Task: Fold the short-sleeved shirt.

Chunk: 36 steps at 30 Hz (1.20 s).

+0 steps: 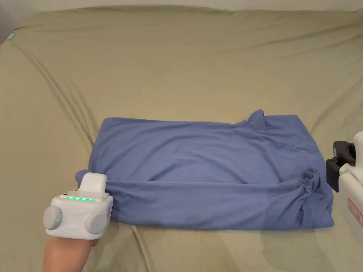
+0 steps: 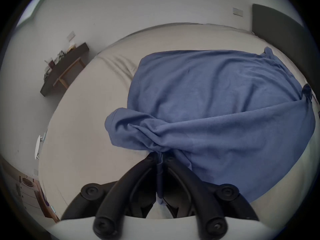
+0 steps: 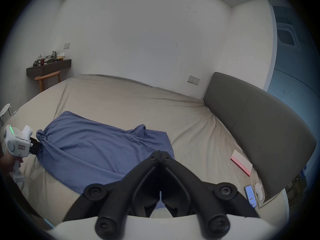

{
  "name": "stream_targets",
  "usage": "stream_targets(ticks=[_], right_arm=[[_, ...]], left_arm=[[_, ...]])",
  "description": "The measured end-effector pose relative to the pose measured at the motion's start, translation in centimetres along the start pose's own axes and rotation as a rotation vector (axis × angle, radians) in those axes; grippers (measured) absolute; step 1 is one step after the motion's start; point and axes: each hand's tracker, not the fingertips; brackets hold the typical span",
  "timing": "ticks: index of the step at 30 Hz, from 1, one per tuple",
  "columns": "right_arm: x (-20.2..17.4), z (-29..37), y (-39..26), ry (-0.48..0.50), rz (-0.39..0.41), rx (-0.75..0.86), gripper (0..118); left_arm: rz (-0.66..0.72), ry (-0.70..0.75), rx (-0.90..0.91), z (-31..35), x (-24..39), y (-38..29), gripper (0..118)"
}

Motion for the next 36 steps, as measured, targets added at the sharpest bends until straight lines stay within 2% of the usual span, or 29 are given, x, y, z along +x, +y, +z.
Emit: stream_targets(ticks=[2,4,5,6,8,9,10,13,18,21,24,27,28,29,31,36], right_arm=[[0.6,-0.3,-0.4,-0.021,-0.001,-0.026,0],[1.4,-1.1,-1.0,-0.043,0.004,-0.073,1],[1.9,-1.7,-1.3,-0.052,0.002,-0.106,12],[2.4,-2.5,-1.9,-0.054,-0.011,-0.152,32],[3.3,-4.0,-2.9,-0.024,-0.06,-0.214,91],[3.8,-5.1,-3.7,0.0,-0.097,-0.262,108],[4.3,-6.5,-4.8,0.022,-0.129,-0.329,114],[4.9,-10.0,-7.9,0.039,-0.164,-0.458,112],[4.6,-16.1,-13.0,0.037,-0.169,-0.658,112],[3.9,-17.8,-14.3,0.059,-0.205,-0.698,104],[3.2,-17.9,-14.2,0.079,-0.214,-0.667,88],[1.5,-16.3,-12.7,0.144,-0.182,-0.641,44],[1.0,-16.0,-12.3,0.164,-0.161,-0.636,23],[0.5,-15.4,-11.7,0.154,-0.138,-0.624,16],[0.5,-15.2,-11.2,0.124,-0.099,-0.623,16],[4.2,-13.4,-10.4,0.15,-0.258,-0.576,15]], left_arm=[[0.105,-0.038,0.016,1.1,-1.2,0.0,3],[0.137,-0.017,0.053,2.7,-2.3,0.1,3],[0.132,-0.016,0.068,3.4,-2.6,0.2,3],[0.13,-0.012,0.085,4.3,-2.8,0.3,3],[0.14,-0.025,0.119,4.7,-3.4,0.4,3],[0.142,-0.029,0.13,5.2,-3.5,0.4,3],[0.141,-0.03,0.142,5.7,-3.5,0.6,3],[0.142,-0.027,0.165,6.7,-3.3,0.7,3],[0.148,-0.012,0.149,6.7,-2.7,0.2,3],[0.15,-0.009,0.123,5.9,-2.6,-0.3,3],[0.146,-0.005,0.106,4.9,-2.9,-0.8,3],[0.139,0.001,0.098,4.4,-3.0,-0.9,3],[0.138,0.002,0.097,4.6,-2.9,-0.8,3],[0.14,0.002,0.1,4.7,-3.0,-0.7,3],[0.15,-0.002,0.104,5.0,-3.3,-0.5,3],[0.181,-0.014,0.145,6.9,-4.5,0.0,3]])
